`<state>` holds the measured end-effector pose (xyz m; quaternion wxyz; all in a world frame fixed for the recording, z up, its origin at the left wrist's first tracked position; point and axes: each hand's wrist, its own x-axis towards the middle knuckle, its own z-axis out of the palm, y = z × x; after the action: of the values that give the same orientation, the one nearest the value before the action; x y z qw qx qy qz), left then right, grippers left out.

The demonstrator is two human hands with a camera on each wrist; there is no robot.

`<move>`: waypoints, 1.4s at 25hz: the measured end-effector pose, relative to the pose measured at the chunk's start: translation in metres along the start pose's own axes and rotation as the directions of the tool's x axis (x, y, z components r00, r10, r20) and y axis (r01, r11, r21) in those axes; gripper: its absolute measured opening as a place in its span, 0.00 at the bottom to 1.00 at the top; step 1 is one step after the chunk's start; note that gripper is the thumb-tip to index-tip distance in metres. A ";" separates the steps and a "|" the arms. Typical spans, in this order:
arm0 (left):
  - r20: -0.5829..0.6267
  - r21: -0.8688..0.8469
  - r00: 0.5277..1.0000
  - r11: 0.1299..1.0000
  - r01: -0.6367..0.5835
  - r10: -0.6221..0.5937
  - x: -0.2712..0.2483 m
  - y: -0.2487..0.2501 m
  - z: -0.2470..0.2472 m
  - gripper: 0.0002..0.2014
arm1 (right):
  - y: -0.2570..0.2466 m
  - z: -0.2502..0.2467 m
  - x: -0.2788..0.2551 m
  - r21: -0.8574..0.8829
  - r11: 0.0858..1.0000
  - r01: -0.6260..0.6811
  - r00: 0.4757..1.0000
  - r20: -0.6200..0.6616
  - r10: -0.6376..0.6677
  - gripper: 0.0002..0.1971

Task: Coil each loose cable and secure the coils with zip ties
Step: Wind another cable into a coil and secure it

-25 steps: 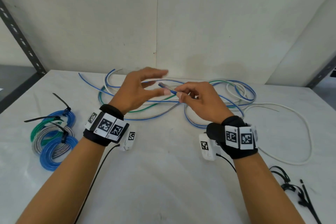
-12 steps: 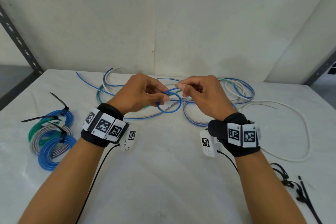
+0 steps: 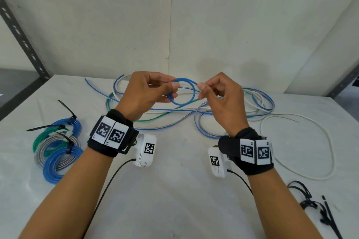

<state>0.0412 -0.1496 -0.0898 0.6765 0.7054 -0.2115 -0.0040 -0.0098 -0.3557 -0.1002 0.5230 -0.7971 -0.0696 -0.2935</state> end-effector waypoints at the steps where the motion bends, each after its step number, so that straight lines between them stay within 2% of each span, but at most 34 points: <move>1: -0.006 -0.006 1.000 1.000 -0.008 0.008 0.000 0.000 0.000 0.10 | 0.000 0.000 0.000 0.026 1.000 -0.010 0.999 0.032 0.010 0.11; 4: 0.012 0.004 1.000 1.000 0.026 -0.026 0.002 -0.004 -0.003 0.09 | 0.002 -0.001 0.000 0.029 0.999 -0.018 0.998 0.065 0.016 0.07; 7: 0.088 0.061 0.991 0.993 0.098 -0.103 0.000 -0.010 0.002 0.09 | 0.003 -0.004 0.002 -0.051 0.998 0.044 0.997 -0.057 -0.047 0.05; 10: 0.158 0.079 0.978 0.989 0.126 -0.138 0.000 -0.014 0.010 0.11 | 0.008 -0.008 0.004 -0.037 0.999 0.031 0.983 -0.182 -0.037 0.06; 12: 0.102 0.031 0.988 0.993 0.112 -0.115 0.002 -0.014 0.007 0.10 | 0.011 -0.004 0.003 0.014 1.000 0.012 0.977 -0.213 -0.008 0.06; 13: 0.050 -0.012 0.993 0.994 0.104 -0.104 0.003 -0.014 0.005 0.10 | 0.012 0.001 0.001 0.053 0.998 -0.015 0.983 -0.180 0.024 0.06; 16: -0.100 -0.155 0.991 0.985 0.077 -0.094 0.006 -0.016 -0.001 0.08 | 0.007 0.015 -0.006 0.206 0.963 -0.175 0.984 0.068 0.164 0.05; 17: -0.123 -0.191 0.988 0.979 0.069 -0.093 0.006 -0.017 0.000 0.08 | 0.007 0.018 -0.008 0.233 0.950 -0.208 0.976 0.106 0.188 0.06; 21: -0.161 -0.317 0.981 0.947 0.054 -0.110 0.003 -0.020 0.020 0.07 | 0.009 0.027 -0.013 0.297 0.935 -0.196 0.979 0.012 0.202 0.06; 24: -0.140 -0.408 0.978 0.909 0.082 -0.151 -0.002 -0.023 0.035 0.07 | 0.005 0.028 -0.013 0.394 0.900 -0.186 0.973 -0.056 0.226 0.08; 25: -0.116 -0.401 0.981 0.911 0.100 -0.158 -0.002 -0.023 0.037 0.08 | 0.004 0.025 -0.011 0.394 0.901 -0.179 0.973 -0.062 0.221 0.07; 27: -0.047 -0.275 0.989 0.953 0.126 -0.144 -0.001 -0.023 0.031 0.11 | 0.006 0.010 -0.004 0.319 0.932 -0.171 0.983 -0.006 0.183 0.05; 29: 0.083 -0.057 0.989 0.990 0.125 -0.120 0.000 -0.020 0.020 0.13 | 0.010 -0.008 0.002 0.132 0.983 -0.125 0.981 0.162 0.103 0.05; 32: 0.232 0.195 0.963 0.976 0.095 -0.140 -0.001 -0.017 0.013 0.11 | 0.009 -0.018 0.003 -0.086 0.996 -0.035 0.928 0.367 0.064 0.04; 35: 0.235 0.217 0.966 0.975 0.054 -0.106 -0.002 -0.016 0.014 0.09 | 0.005 -0.014 0.001 -0.107 0.994 0.007 0.917 0.396 0.036 0.05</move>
<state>0.0400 -0.1619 -0.1069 0.5668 0.7745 -0.2638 -0.0965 -0.0128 -0.3704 -0.0994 0.4570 -0.8673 -0.1528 -0.1249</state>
